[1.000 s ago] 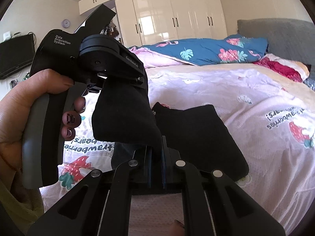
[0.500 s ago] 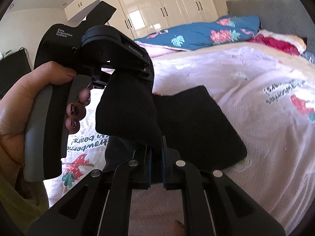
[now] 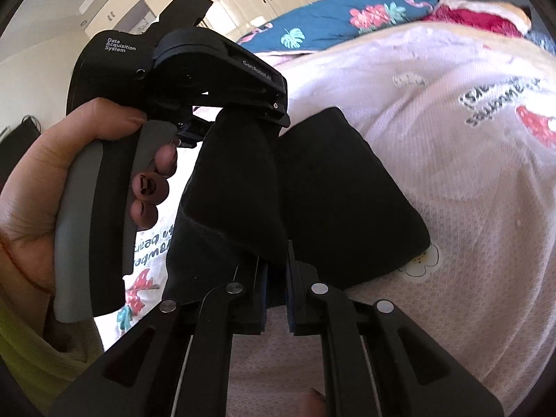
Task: Fold small clothes
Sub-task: 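Lift the gripped side and fold it over the shirt with the right gripper, then lay the folded side down and press it flat with the right gripper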
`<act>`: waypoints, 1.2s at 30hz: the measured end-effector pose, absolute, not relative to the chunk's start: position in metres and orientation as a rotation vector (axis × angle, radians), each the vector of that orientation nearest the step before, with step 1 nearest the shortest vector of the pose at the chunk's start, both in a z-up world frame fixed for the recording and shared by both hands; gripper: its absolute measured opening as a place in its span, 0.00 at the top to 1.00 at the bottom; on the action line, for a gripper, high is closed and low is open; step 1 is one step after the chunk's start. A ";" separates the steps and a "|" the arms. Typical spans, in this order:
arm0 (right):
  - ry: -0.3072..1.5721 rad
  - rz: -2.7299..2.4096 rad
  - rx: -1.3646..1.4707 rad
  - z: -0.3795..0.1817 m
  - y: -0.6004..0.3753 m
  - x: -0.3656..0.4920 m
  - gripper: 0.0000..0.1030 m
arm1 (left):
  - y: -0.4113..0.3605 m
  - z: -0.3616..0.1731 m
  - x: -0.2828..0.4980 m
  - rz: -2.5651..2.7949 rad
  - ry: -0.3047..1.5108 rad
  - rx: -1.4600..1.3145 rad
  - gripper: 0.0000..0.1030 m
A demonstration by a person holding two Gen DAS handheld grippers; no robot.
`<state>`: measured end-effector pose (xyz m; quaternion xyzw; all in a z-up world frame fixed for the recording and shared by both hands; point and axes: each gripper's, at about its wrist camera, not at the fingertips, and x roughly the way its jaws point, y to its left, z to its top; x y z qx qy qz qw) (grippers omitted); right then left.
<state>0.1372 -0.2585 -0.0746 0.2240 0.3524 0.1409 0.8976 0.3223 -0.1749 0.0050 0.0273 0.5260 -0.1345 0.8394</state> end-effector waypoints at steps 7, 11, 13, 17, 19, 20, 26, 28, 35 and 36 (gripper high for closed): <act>0.819 0.322 0.647 -0.092 -0.281 0.149 0.92 | -0.196 -0.011 0.328 -0.287 1.138 0.109 0.61; 0.859 0.340 0.725 -0.102 -0.288 0.154 0.92 | -0.203 -0.016 0.330 -0.301 1.145 0.104 0.43; 0.875 0.343 0.749 -0.106 -0.290 0.155 0.91 | -0.207 -0.017 0.331 -0.310 1.151 0.101 0.35; 0.888 0.365 0.795 -0.110 -0.295 0.156 0.90 | -0.211 -0.012 0.332 -0.343 1.139 0.080 0.23; 0.896 0.387 0.830 -0.112 -0.298 0.157 0.84 | -0.205 -0.005 0.333 -0.382 1.124 0.010 0.23; 0.901 0.407 0.848 -0.112 -0.300 0.158 0.82 | -0.199 0.000 0.333 -0.393 1.111 -0.025 0.23; 0.831 0.362 0.811 -0.085 -0.323 0.153 0.45 | -0.138 0.030 0.311 -0.349 0.990 -0.115 0.22; 0.750 0.325 0.776 -0.063 -0.334 0.150 0.43 | -0.111 0.030 0.298 -0.301 0.963 -0.116 0.22; 0.773 0.347 0.600 -0.026 -0.324 0.204 0.40 | -0.057 -0.005 0.261 -0.141 0.954 -0.070 0.22; 0.802 0.335 0.554 -0.025 -0.315 0.217 0.40 | -0.058 -0.009 0.260 -0.141 0.966 -0.066 0.22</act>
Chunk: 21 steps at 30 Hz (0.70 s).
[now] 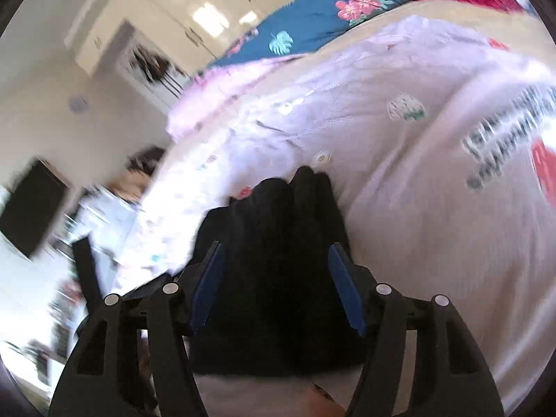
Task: Fold small clothes
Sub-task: 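Lay the folded side down and press it flat with the right gripper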
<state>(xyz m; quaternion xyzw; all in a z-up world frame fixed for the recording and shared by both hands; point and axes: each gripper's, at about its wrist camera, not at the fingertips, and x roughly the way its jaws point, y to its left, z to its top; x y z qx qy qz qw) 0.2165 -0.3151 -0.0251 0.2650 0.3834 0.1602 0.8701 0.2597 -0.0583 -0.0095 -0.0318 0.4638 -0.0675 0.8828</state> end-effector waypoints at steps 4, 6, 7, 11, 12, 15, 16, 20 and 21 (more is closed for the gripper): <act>0.891 0.315 0.453 -0.021 -0.299 0.256 0.43 | -0.062 -0.018 0.252 -0.174 0.972 -0.082 0.22; 0.929 0.315 0.413 -0.029 -0.285 0.275 0.51 | -0.064 -0.019 0.249 -0.183 0.969 -0.098 0.22; 0.947 0.315 0.396 -0.034 -0.280 0.284 0.55 | -0.066 -0.020 0.249 -0.195 0.972 -0.102 0.22; 0.978 0.327 0.309 -0.043 -0.267 0.296 0.79 | -0.071 -0.022 0.248 -0.208 0.970 -0.093 0.22; 0.982 0.327 0.299 -0.046 -0.268 0.294 0.88 | -0.073 -0.023 0.248 -0.210 0.970 -0.093 0.22; 0.916 0.366 0.262 -0.040 -0.270 0.283 0.92 | -0.075 -0.023 0.248 -0.226 0.976 -0.101 0.22; 0.900 0.373 0.257 -0.036 -0.270 0.282 0.92 | -0.078 -0.022 0.247 -0.237 0.976 -0.100 0.22; 0.859 0.364 0.253 -0.022 -0.289 0.283 0.93 | -0.090 -0.017 0.242 -0.280 0.969 -0.093 0.22; 0.861 0.359 0.258 -0.023 -0.294 0.285 0.93 | -0.094 -0.017 0.241 -0.286 0.970 -0.082 0.22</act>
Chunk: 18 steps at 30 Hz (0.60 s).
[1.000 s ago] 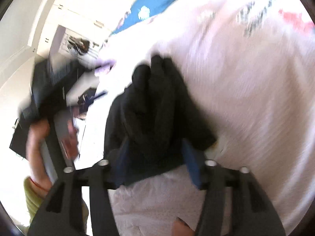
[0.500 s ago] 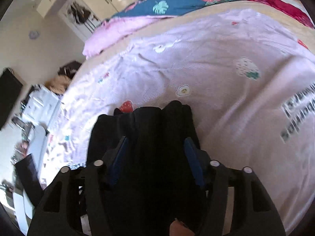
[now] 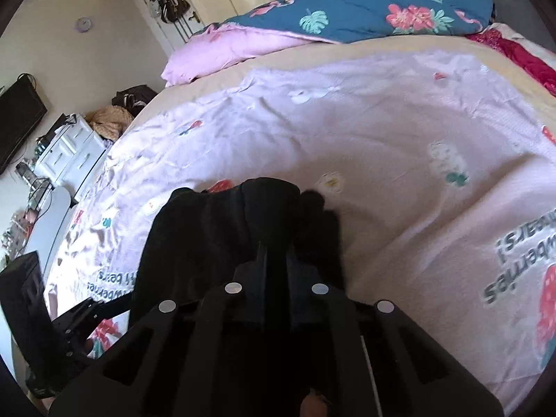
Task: Fold small clothes
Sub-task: 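Lay the folded side down and press it flat with the right gripper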
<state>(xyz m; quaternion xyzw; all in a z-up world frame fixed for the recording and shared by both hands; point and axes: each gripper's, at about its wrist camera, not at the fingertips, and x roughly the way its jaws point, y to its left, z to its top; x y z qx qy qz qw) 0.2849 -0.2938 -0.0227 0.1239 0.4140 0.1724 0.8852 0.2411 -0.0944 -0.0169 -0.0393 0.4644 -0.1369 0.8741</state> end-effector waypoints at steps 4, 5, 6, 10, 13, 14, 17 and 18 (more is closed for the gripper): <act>0.913 0.333 0.253 -0.046 -0.299 0.296 0.92 | -0.106 -0.020 0.238 -0.268 0.971 -0.034 0.22; 0.918 0.324 0.245 -0.051 -0.298 0.296 0.92 | -0.106 -0.022 0.239 -0.267 0.975 -0.035 0.22; 0.918 0.320 0.246 -0.055 -0.297 0.296 0.92 | -0.107 -0.022 0.238 -0.266 0.978 -0.034 0.22; 0.899 0.310 0.265 -0.055 -0.298 0.291 0.90 | -0.105 -0.023 0.238 -0.264 0.984 -0.042 0.22; 0.881 0.301 0.277 -0.046 -0.303 0.280 0.85 | -0.103 -0.023 0.238 -0.262 0.988 -0.054 0.22; 0.877 0.303 0.290 -0.043 -0.305 0.275 0.78 | -0.101 -0.023 0.235 -0.262 0.988 -0.058 0.22; 0.853 0.337 0.331 -0.035 -0.313 0.252 0.57 | -0.094 -0.023 0.230 -0.264 0.992 -0.076 0.22; 0.852 0.345 0.330 -0.034 -0.313 0.246 0.53 | -0.094 -0.023 0.229 -0.264 0.993 -0.077 0.22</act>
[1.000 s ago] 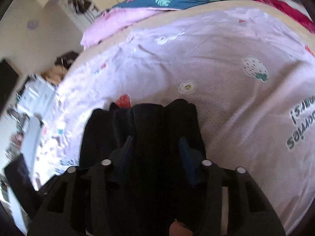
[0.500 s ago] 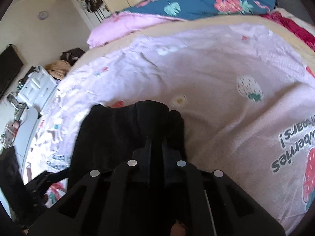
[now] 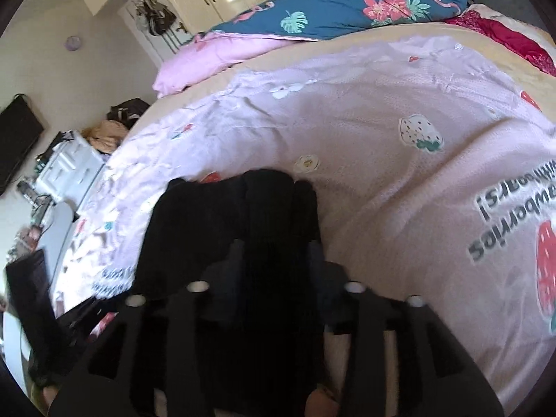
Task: Fold small clothes
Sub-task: 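Lay the folded side down and press it flat with the right gripper, then open the right gripper and withdraw it from the folded shirt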
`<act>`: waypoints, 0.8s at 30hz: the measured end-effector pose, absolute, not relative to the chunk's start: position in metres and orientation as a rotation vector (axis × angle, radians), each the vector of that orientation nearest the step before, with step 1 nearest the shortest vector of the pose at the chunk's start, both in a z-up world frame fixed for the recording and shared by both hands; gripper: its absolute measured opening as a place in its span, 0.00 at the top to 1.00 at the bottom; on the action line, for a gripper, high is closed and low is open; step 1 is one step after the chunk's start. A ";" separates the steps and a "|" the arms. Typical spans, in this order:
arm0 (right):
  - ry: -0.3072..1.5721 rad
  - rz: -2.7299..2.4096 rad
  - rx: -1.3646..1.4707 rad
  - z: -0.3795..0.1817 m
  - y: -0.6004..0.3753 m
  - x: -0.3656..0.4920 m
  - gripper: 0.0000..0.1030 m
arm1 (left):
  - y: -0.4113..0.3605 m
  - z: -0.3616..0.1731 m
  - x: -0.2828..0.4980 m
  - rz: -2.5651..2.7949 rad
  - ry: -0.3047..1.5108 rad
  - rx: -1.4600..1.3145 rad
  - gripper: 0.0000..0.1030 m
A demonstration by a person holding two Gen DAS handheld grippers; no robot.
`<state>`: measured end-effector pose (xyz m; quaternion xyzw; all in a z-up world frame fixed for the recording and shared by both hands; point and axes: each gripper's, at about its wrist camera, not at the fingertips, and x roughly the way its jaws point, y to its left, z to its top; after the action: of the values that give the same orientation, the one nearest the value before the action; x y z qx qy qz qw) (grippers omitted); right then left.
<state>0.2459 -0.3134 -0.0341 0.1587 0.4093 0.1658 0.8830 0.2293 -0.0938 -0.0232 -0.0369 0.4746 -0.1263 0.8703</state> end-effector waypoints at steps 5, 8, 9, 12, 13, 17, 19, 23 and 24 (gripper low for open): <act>0.892 0.344 0.321 -0.043 -0.315 0.215 0.52 | -0.092 -0.020 0.222 -0.261 0.989 -0.074 0.22; 0.911 0.364 0.337 -0.050 -0.315 0.204 0.54 | -0.089 -0.018 0.217 -0.259 0.988 -0.078 0.22; 0.919 0.372 0.339 -0.053 -0.314 0.202 0.75 | -0.089 -0.018 0.216 -0.259 0.986 -0.078 0.22; 0.914 0.374 0.313 -0.054 -0.311 0.197 0.95 | -0.087 -0.016 0.210 -0.260 0.987 -0.084 0.22; 0.903 0.368 0.310 -0.051 -0.313 0.195 0.95 | -0.087 -0.016 0.208 -0.261 0.986 -0.081 0.22; 0.903 0.323 0.299 -0.053 -0.320 0.192 0.96 | -0.087 -0.015 0.201 -0.266 0.987 -0.075 0.22; 0.923 0.296 0.288 -0.058 -0.318 0.191 0.85 | -0.087 -0.014 0.199 -0.262 0.989 -0.077 0.22; 0.882 0.227 0.227 -0.046 -0.315 0.173 0.60 | -0.087 -0.011 0.191 -0.263 0.985 -0.081 0.22; 0.859 0.210 0.219 -0.041 -0.316 0.166 0.48 | -0.086 -0.010 0.188 -0.262 0.983 -0.080 0.21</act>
<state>0.1658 -0.3156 -0.0406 0.1059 0.4148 0.1013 0.8980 0.1881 -0.0861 -0.0096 -0.0384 0.4702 -0.1253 0.8728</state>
